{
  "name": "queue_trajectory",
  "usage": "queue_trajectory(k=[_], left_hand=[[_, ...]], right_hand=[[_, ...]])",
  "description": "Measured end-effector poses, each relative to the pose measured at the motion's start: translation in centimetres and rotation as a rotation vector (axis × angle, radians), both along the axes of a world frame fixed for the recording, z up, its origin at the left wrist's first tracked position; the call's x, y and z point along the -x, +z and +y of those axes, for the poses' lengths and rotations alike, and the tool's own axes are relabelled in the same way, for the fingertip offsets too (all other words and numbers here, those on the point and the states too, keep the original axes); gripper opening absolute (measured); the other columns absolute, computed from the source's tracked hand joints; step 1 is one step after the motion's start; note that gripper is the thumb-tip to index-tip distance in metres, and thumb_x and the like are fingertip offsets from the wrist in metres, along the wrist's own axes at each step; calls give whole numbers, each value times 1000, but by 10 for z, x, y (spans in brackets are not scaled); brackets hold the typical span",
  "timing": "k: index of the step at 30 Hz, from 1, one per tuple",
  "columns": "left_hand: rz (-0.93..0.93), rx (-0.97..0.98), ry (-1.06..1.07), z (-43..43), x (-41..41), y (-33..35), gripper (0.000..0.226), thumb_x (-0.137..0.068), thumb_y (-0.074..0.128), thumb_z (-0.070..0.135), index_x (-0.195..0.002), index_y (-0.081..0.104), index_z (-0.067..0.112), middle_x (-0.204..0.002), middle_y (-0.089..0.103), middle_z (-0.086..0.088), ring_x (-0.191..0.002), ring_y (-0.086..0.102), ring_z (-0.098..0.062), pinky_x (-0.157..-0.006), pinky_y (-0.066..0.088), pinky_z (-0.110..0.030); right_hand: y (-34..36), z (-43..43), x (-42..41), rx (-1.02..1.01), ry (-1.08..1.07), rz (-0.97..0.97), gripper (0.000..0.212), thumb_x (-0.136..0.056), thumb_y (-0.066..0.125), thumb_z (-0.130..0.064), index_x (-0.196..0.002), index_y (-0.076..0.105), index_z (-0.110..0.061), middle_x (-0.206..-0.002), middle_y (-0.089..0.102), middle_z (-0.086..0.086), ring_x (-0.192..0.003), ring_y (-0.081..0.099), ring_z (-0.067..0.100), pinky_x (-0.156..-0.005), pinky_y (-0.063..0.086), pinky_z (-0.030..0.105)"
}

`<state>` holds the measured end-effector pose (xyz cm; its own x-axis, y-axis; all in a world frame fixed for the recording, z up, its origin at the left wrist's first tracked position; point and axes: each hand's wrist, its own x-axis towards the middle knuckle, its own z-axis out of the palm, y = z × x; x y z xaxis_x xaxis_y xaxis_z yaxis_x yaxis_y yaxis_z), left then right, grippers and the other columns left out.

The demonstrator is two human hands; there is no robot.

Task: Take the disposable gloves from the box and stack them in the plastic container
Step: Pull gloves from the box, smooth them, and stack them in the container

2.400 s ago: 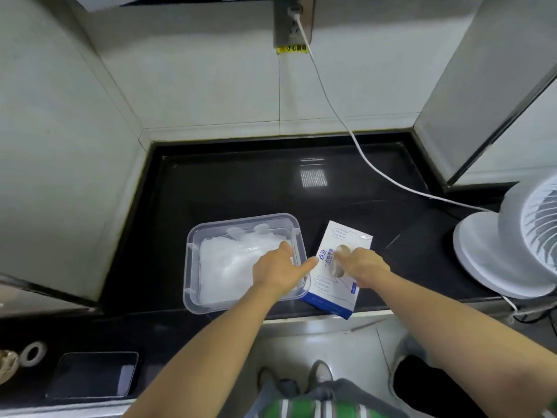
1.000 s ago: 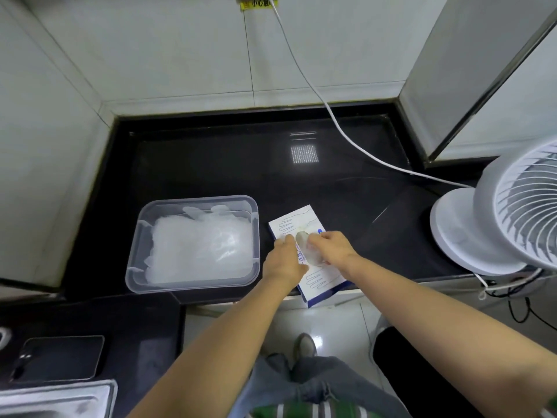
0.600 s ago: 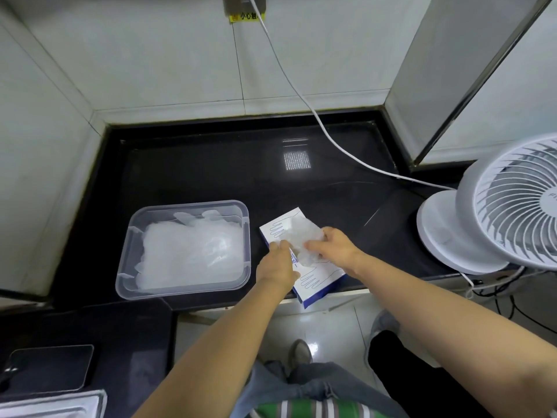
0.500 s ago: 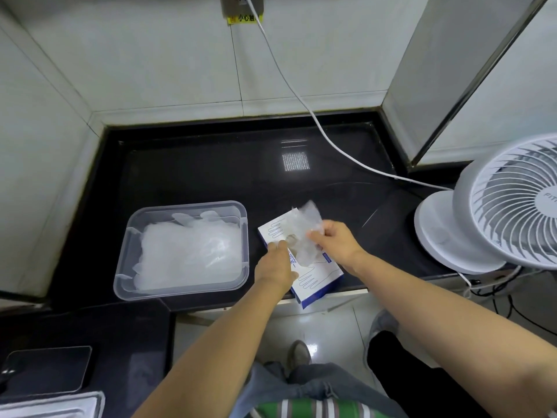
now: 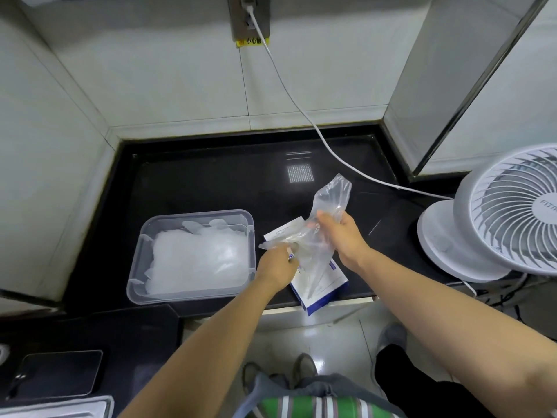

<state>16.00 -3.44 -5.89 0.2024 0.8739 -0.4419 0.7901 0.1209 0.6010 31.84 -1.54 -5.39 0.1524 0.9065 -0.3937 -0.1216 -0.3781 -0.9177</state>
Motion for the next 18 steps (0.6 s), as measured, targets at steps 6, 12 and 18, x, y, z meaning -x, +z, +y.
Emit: queue_trajectory(k=[6,12,18], left_hand=[[-683,137,290,8,-3,30,25,-89,53,43,-93,66,23,-96,65,5,-89,59,-12,-80,45,-25],[-744,-231,350,14,9,32,17,-97,58,15,-100,74,17,-99,71,8,-95,66,-1,-80,50,-15],[-693,-377,583,29,49,41,21,-102,46,18,-100,64,7,-85,63,1,-78,60,-8,-69,47,-13]], right_hand=[[3,2,9,-40,-11,27,31,-94,57,-15,-123,59,-4,-103,71,17,-92,71,26,-73,57,31],[17,7,30,-118,2,134,28,-91,62,-11,-117,59,-2,-96,70,15,-90,71,29,-72,57,34],[20,7,47,-75,90,158,12,-92,66,-11,-82,71,-15,-66,58,0,-58,45,10,-63,37,27]])
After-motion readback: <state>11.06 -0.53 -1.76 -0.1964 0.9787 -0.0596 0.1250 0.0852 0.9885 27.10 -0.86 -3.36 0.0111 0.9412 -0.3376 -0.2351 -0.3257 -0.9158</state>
